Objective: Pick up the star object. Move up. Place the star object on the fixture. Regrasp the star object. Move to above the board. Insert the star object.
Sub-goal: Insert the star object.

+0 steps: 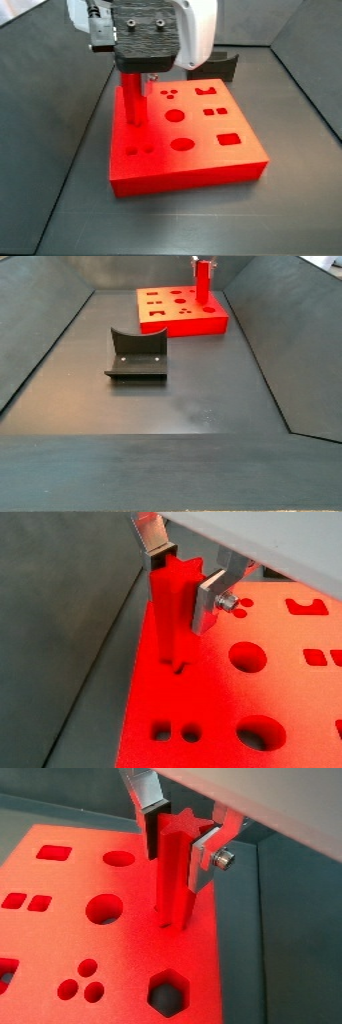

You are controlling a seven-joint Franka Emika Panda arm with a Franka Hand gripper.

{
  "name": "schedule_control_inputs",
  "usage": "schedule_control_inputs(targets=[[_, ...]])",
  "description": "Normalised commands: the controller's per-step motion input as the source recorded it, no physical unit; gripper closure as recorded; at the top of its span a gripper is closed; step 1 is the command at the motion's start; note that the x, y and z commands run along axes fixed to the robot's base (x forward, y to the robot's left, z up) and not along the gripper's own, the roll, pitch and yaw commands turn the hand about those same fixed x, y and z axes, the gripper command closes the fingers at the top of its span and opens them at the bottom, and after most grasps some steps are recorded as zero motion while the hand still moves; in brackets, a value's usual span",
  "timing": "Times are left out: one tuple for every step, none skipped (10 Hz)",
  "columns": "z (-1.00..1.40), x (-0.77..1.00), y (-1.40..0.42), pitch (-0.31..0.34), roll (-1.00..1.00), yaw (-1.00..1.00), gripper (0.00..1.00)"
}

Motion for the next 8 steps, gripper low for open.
schedule_control_inputs(targets=[[-0.57,0.31,-0.27,0.0,0.0,0.0,1.0],[-0.64,0.19,-0.19,-0.027,-0.01,-0.04,1.0],[-0.96,0.12,0.0,-0.07,-0.06,-0.19,1.0],[-0.95,0.0,0.0,-0.077,-0.07,-0.3,1.0],[-0.97,0.0,0.03,-0.074,-0.06,-0.28,1.0],[-0.99,-0.01,0.19,-0.074,-0.05,-0.17,1.0],[-0.87,-0.25,0.17,-0.199,-0.02,-0.07,1.0],[0.0,-0.01,0.0,-0.027,-0.01,0.0,1.0]])
